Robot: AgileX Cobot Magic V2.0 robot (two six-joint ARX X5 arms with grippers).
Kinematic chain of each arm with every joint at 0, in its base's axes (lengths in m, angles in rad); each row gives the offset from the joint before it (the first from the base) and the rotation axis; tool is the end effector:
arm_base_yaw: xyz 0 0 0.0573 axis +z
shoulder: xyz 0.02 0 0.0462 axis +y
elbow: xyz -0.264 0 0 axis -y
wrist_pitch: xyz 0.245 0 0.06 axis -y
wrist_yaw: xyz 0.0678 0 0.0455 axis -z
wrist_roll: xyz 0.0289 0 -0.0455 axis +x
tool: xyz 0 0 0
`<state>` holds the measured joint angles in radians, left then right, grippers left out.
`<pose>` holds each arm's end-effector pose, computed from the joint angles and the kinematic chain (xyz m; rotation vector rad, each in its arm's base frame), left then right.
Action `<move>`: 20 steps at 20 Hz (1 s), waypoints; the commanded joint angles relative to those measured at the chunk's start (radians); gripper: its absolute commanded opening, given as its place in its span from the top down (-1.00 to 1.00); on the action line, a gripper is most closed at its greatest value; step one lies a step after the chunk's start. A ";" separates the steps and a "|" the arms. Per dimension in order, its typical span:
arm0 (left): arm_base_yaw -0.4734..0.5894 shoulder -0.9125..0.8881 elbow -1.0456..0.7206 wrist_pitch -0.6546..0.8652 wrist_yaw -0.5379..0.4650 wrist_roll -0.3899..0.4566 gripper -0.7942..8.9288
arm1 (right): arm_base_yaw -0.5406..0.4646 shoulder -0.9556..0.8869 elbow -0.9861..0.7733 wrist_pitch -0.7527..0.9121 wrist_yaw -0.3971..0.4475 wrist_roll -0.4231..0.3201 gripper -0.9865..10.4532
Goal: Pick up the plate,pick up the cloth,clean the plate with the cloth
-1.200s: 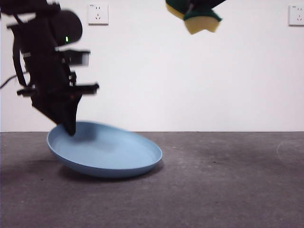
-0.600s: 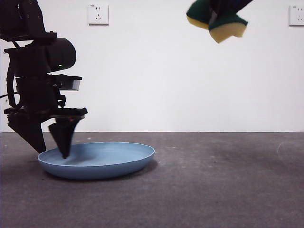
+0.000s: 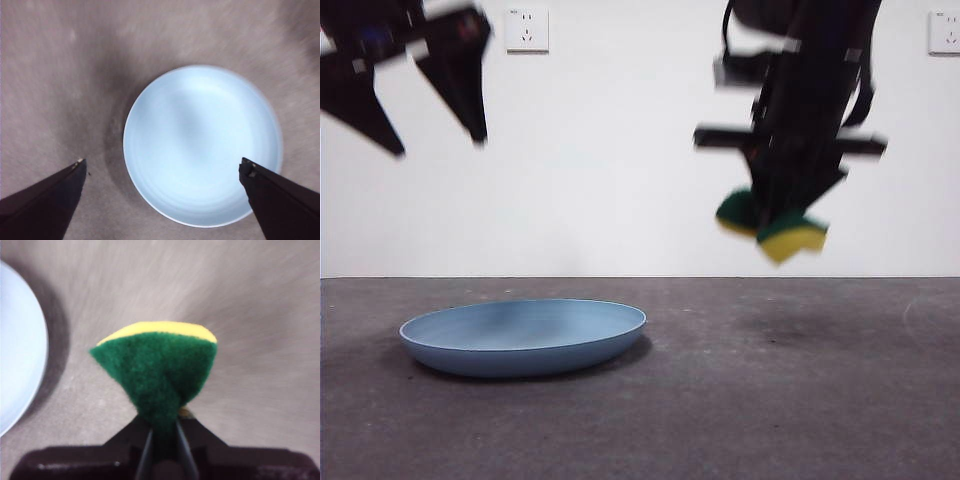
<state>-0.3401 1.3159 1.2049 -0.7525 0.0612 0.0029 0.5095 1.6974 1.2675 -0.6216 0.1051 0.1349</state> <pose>0.2505 -0.0905 0.3180 0.1235 0.8601 -0.3772 0.3061 0.1676 0.2340 -0.1983 1.0279 0.2965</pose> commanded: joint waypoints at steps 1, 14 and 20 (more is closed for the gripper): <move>-0.014 -0.069 -0.005 -0.006 0.000 -0.010 -0.33 | -0.009 0.093 -0.010 0.021 -0.036 0.006 0.83; -0.014 -0.114 -0.005 -0.079 -0.001 -0.009 -0.33 | -0.031 0.194 -0.010 0.007 -0.047 -0.005 -0.37; -0.014 -0.114 -0.005 -0.079 -0.001 -0.009 -0.33 | -0.031 0.193 -0.010 0.008 -0.047 -0.005 -0.38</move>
<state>-0.3531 1.1992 1.2049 -0.8371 0.0608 -0.0006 0.4774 1.8877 1.2671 -0.6128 0.0589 0.1322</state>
